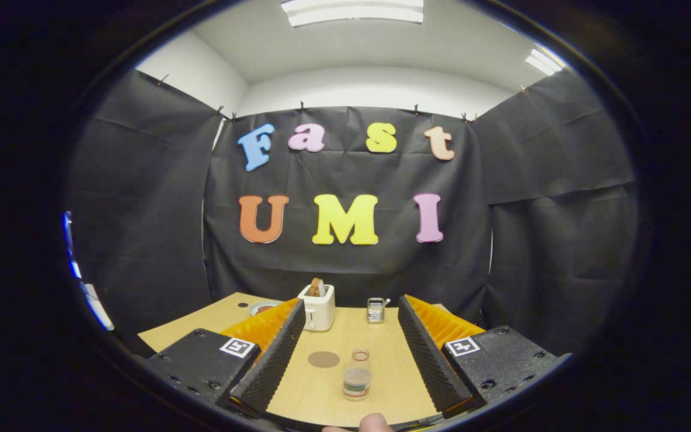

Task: Take the bottle from table, then pour the juice into the cup, finally place the bottle on the coaster

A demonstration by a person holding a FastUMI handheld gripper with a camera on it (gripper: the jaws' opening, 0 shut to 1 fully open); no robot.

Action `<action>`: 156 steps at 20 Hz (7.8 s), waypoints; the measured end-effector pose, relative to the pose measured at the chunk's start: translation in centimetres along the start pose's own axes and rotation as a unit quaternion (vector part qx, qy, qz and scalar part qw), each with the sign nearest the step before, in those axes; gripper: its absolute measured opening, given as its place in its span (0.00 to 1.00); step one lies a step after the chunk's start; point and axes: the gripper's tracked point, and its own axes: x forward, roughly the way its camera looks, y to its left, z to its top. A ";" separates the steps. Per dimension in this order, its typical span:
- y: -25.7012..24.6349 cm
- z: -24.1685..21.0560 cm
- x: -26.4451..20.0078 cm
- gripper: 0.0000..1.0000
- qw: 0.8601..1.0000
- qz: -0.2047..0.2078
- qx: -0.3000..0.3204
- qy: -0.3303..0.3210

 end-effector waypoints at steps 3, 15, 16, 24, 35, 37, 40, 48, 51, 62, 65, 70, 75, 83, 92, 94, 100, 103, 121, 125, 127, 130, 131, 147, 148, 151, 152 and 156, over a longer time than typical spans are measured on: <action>0.1 -2.2 0.1 1.00 1.000 0.005 -0.003 -0.001; -0.6 -15.0 2.7 1.00 1.000 -0.009 -0.008 0.014; -0.7 -15.9 3.3 1.00 1.000 -0.010 -0.008 0.017; -2.5 -24.6 7.9 1.00 0.997 -0.032 -0.009 0.071; -2.0 -29.9 13.3 0.99 0.987 -0.026 0.073 0.141; -1.9 -29.7 13.4 0.90 0.986 -0.028 0.084 0.142; -1.8 -29.8 13.7 0.83 0.985 -0.031 0.083 0.148; 1.2 -26.1 13.6 0.76 0.989 0.002 -0.048 0.142; 2.8 -24.7 13.7 0.76 0.979 0.020 -0.154 0.132; 5.5 -22.2 14.5 0.76 0.915 0.027 -0.390 0.103; 5.3 -22.5 15.0 0.76 0.882 0.022 -0.459 0.102; 5.1 -23.6 15.3 0.76 0.835 0.016 -0.540 0.104; 5.4 -23.9 15.0 0.75 0.789 0.015 -0.607 0.094; 6.1 -23.6 15.1 0.75 0.735 0.015 -0.673 0.082; 6.7 -22.5 15.1 0.75 0.691 0.010 -0.719 0.074; 7.0 -22.3 14.9 0.75 0.681 0.012 -0.728 0.071; 7.6 -22.1 15.1 0.75 0.664 0.017 -0.744 0.071; 7.7 -21.9 15.0 0.75 0.653 0.016 -0.754 0.069; 8.1 -20.7 15.4 0.75 0.627 0.009 -0.777 0.059; 8.3 -19.8 15.4 0.75 0.620 0.006 -0.782 0.057; 8.3 -19.7 15.3 0.75 0.618 0.007 -0.784 0.059; 8.4 -19.4 15.3 0.75 0.614 0.007 -0.787 0.058; 8.4 -19.3 15.2 0.75 0.612 0.006 -0.789 0.058; 9.0 -17.9 15.2 0.75 0.586 0.006 -0.808 0.054; 9.1 -17.8 15.2 0.75 0.584 0.007 -0.810 0.053; 9.2 -17.2 15.1 0.75 0.576 0.005 -0.816 0.051; 9.2 -17.1 15.2 0.75 0.574 0.005 -0.817 0.051; 9.3 -16.5 15.3 0.75 0.568 0.004 -0.821 0.049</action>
